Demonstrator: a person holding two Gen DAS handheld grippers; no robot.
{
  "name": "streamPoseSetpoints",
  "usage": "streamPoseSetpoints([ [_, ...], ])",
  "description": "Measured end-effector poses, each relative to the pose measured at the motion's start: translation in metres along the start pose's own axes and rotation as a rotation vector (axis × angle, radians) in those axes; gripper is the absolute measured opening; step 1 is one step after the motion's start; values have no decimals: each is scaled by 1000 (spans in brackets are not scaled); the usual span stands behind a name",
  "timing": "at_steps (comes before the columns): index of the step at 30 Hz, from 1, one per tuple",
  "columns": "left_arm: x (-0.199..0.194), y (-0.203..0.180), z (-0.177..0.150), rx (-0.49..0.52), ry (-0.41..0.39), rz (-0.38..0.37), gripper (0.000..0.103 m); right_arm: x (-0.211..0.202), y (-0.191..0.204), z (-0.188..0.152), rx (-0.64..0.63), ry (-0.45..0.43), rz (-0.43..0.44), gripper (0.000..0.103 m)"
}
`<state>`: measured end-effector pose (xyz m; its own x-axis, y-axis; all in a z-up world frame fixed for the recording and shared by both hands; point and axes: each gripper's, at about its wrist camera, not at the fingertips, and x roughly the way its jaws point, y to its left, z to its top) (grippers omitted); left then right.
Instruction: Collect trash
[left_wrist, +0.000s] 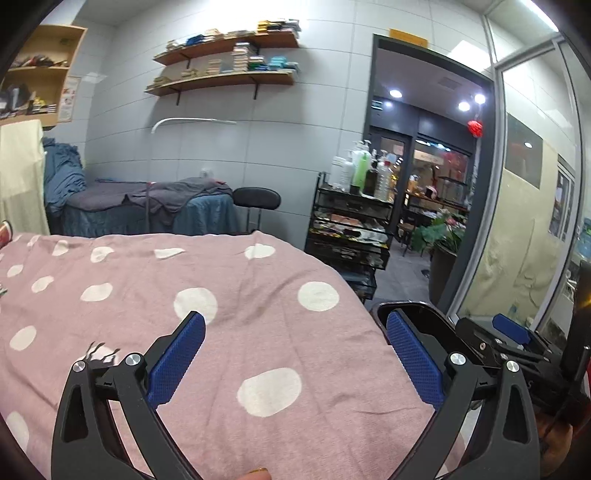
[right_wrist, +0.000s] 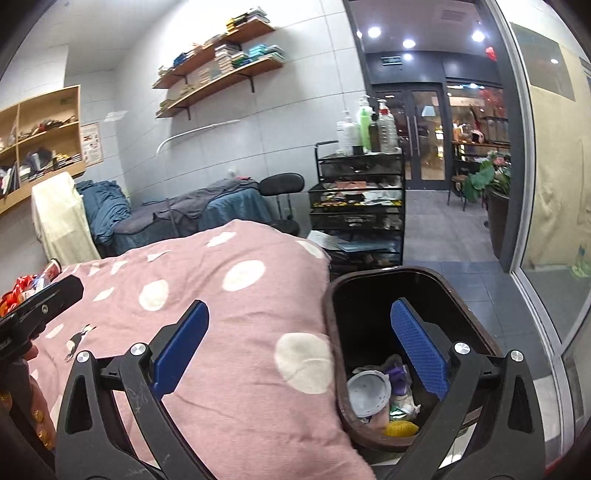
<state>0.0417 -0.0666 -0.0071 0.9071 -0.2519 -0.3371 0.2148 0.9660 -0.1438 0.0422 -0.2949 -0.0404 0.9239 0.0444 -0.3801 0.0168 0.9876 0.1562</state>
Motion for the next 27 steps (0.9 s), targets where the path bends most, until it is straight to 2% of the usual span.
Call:
streamPoseSetpoints([
  [3,-9,5,-4,2,-29,48,98,-3,9,-1,-5,-2,31,97],
  [11,-23,17,-10,-37,-52,85,98,-9,30,-6,-25,7,79,97],
  [27,-29,27,-13,-50,-69,99,98,-9,41,-10,-50,19,98,97],
])
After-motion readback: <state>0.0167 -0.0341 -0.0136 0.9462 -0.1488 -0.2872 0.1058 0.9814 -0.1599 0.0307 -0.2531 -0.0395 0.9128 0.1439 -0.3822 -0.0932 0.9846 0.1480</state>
